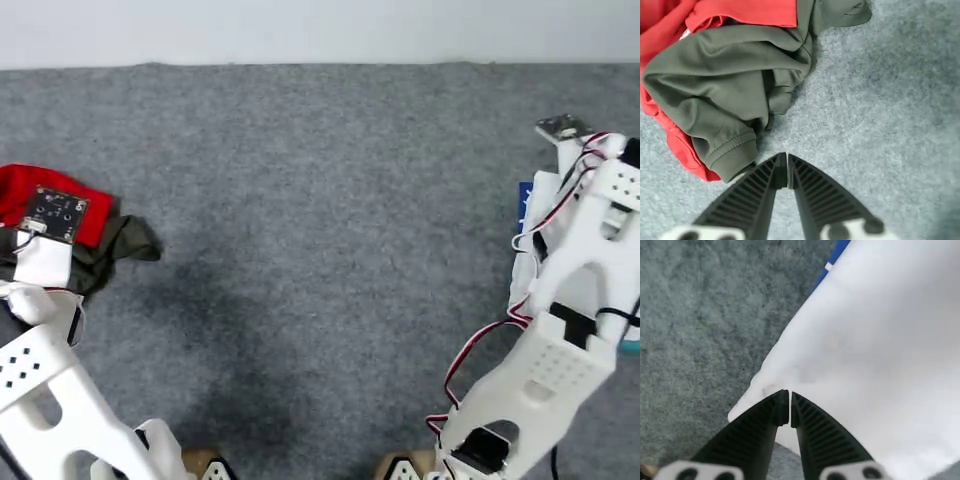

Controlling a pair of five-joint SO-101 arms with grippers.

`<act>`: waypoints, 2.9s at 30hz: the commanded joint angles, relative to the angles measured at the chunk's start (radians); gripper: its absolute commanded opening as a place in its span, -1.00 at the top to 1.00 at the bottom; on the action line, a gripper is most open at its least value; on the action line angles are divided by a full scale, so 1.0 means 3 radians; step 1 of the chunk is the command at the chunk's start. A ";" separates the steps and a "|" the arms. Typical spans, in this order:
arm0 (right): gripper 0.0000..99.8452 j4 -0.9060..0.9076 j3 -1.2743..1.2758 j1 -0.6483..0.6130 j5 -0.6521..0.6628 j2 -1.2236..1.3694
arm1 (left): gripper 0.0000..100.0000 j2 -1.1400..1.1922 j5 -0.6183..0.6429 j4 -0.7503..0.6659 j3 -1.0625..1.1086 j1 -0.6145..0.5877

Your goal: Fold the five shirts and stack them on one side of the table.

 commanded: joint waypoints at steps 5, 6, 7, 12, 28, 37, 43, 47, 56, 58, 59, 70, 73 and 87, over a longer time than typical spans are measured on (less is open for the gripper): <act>0.98 0.0146 -0.0015 -0.0069 -0.0368 -0.0964 | 0.97 -0.0087 0.0624 0.0031 -0.0084 0.0097; 0.98 0.0146 -0.0010 -0.0069 -0.0409 -0.1046 | 0.97 -0.0087 0.0670 0.0051 -0.0084 0.0128; 0.98 0.0146 -0.0010 -0.0069 -0.0430 -0.1118 | 0.97 -0.0072 0.0701 0.0107 -0.0084 0.0179; 0.98 0.0146 0.0322 -0.0095 -0.0450 -0.1542 | 0.84 -0.0066 0.0931 0.0245 -0.0079 0.0317; 0.98 0.0130 0.3176 -0.0325 -0.0455 -0.3174 | 0.64 0.1141 0.0650 -0.0107 -0.0678 -0.0113; 0.98 0.0130 0.3616 0.0013 -0.0747 -0.3373 | 0.64 0.2440 0.0276 -0.0036 -0.1537 -0.0199; 0.98 0.0130 0.3621 0.0038 -0.0880 -0.3378 | 0.64 0.3140 0.0276 -0.0419 -0.1828 -0.0184; 0.98 0.0130 0.3621 0.0043 -0.0962 -0.3383 | 0.64 0.3498 0.0276 -0.0803 -0.1844 -0.0179; 0.98 0.0141 0.3621 0.0043 -0.1028 -0.3404 | 0.98 0.3800 0.0281 -0.1146 -0.1839 -0.0138; 0.98 0.0141 0.3621 0.0043 -0.1028 -0.3404 | 0.97 0.3672 0.0292 -0.1018 -0.1839 -0.0113; 0.98 0.0141 0.3621 0.0043 -0.1033 -0.3404 | 0.97 0.3565 0.0292 -0.0951 -0.1839 -0.0102; 0.98 0.0136 0.3621 0.0028 -0.1038 -0.3409 | 0.97 0.1729 0.0302 -0.0742 -0.1839 0.0251; 0.98 0.0136 0.3621 0.0028 -0.1038 -0.3409 | 0.97 0.1330 0.0302 -0.0731 -0.1828 0.0506; 0.98 0.0136 0.3621 0.0028 -0.1038 -0.3409 | 0.97 0.0476 0.0880 -0.0609 -0.1823 0.2302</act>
